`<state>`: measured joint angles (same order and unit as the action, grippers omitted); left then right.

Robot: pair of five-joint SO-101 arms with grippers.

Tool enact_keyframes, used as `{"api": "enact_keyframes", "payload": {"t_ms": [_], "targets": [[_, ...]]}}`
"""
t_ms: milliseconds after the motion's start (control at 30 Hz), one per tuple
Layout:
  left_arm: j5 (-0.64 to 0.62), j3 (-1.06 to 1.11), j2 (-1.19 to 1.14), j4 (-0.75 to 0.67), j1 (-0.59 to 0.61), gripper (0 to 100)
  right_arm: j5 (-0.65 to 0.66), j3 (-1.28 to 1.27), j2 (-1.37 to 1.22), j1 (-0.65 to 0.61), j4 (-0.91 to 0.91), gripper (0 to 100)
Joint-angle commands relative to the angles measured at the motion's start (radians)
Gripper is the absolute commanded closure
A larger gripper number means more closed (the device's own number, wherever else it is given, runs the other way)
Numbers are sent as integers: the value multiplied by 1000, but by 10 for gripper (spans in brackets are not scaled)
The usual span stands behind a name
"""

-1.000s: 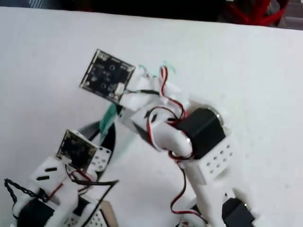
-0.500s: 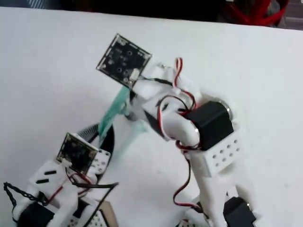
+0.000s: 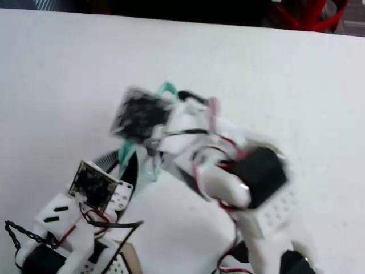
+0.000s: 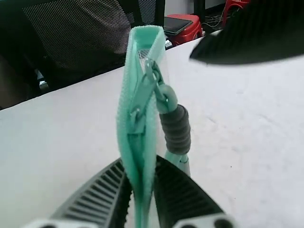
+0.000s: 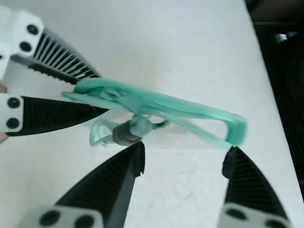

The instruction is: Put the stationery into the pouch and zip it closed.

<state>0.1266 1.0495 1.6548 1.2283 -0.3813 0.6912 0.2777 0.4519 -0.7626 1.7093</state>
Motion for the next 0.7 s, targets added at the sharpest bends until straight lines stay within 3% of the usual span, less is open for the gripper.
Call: {"api": "enact_keyframes", "payload": {"t_ms": [0, 300, 533, 667], "targets": [[-9, 21, -1, 5, -10, 976, 52, -9, -33, -79, -10, 759], [-9, 21, -1, 5, -10, 976, 52, -11, -94, -105, -76, 765], [-9, 21, -1, 5, -10, 976, 52, -11, -41, -105, -61, 984], [-9, 21, -1, 5, -10, 976, 52, -17, -25, -105, -61, 981]]}}
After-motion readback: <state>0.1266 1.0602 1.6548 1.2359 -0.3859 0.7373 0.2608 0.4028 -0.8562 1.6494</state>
